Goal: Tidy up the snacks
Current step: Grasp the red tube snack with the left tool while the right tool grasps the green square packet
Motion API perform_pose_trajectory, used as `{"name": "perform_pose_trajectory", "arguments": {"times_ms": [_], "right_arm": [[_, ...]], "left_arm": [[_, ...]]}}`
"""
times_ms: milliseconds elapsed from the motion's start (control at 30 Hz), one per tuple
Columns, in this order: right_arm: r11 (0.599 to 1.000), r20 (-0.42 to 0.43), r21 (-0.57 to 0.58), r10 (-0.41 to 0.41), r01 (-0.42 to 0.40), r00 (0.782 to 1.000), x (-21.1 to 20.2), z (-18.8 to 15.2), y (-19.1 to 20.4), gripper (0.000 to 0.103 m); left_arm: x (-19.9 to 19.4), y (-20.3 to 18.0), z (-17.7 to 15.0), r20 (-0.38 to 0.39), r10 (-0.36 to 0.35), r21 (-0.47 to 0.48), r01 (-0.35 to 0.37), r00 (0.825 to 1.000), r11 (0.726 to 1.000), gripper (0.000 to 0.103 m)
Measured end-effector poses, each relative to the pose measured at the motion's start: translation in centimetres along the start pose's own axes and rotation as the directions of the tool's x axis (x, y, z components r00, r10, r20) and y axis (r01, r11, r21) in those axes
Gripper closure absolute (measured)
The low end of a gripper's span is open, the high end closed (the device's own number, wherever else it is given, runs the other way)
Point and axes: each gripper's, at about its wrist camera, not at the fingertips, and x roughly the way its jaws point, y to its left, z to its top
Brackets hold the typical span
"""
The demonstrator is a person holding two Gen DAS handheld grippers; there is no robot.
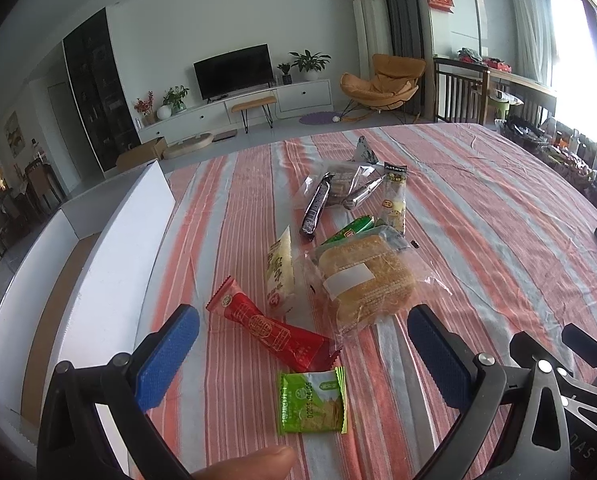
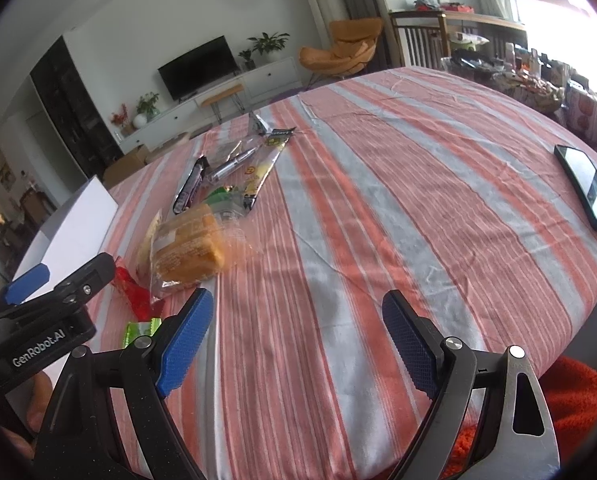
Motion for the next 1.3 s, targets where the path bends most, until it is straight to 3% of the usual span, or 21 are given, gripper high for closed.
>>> {"name": "perform_pose_trajectory", "arguments": {"times_ms": [333,467,533,700,733,833,933,1033,1100,1167,1200,1267,1300], "right_arm": [[0.999,0.039,0.0,-0.048,0.048,0.998,-0.4,-0.3,0.1,0.014],[0.997,0.059,0.044,-0.063,0.061,0.996,-0.9,-0.4,-0.8,0.014],[0.997,0.053,0.054,-0.062,0.059,0.997,-0.8,-0.4,-1.0,0.014],[0.994,-0.061,-0.06,0.085,-0.089,0.995,0.7,-0.7,1.3,0.014],[0.981,-0.116,-0.112,0.143,-0.156,0.983,1.3,-0.9,2.7,0.014],[0.934,-0.242,-0.236,0.212,-0.269,0.947,3.0,-1.8,6.9,0.014],[0.908,-0.316,-0.277,0.222,-0.313,0.923,5.3,-2.7,10.9,0.014],[0.913,-0.366,-0.328,0.112,-0.24,0.924,9.0,-4.2,15.2,0.014],[0.896,-0.287,-0.424,0.006,-0.133,0.958,9.6,-4.9,16.9,0.016],[0.889,-0.238,-0.449,-0.027,-0.086,0.971,9.6,-5.5,16.4,0.019],[0.894,-0.222,-0.442,-0.037,-0.067,0.974,9.2,-5.5,15.5,0.023],[0.916,-0.205,-0.4,-0.065,-0.023,0.977,8.3,-4.8,13.0,0.047],[0.929,-0.199,-0.37,-0.089,0.009,0.976,8.1,-4.3,11.7,0.048]], "left_arm": [[-0.5,5.6,-0.6,-0.056,-0.023,-0.08,0.019,0.998,0.997,0.0],[0.1,9.7,-1.4,-0.133,-0.108,-0.158,0.086,0.985,0.984,0.0],[0.3,10.5,-2.1,-0.164,-0.141,-0.145,0.118,0.976,0.982,0.0],[0.7,10.3,-4.0,-0.208,-0.173,-0.079,0.16,0.963,0.984,0.0],[0.9,10.3,-4.1,-0.223,-0.177,-0.089,0.161,0.959,0.983,0.0],[0.7,10.8,-3.7,-0.204,-0.199,-0.129,0.175,0.959,0.976,0.0],[0.1,12.3,-2.7,-0.16,-0.182,-0.178,0.153,0.97,0.972,0.0],[-0.6,14.0,-1.5,-0.123,-0.143,-0.233,0.111,0.982,0.966,0.0],[-0.9,14.6,-1.0,-0.122,-0.097,-0.247,0.064,0.988,0.967,0.0],[-0.7,14.1,-0.7,-0.144,-0.069,-0.218,0.037,0.987,0.975,0.0],[-0.6,13.6,-0.6,-0.151,-0.068,-0.2,0.037,0.986,0.979,0.0],[0.1,12.6,-0.6,-0.171,-0.072,-0.186,0.04,0.983,0.982,0.0],[0.9,11.9,-0.5,-0.195,-0.08,-0.19,0.042,0.978,0.981,0.0]]}}
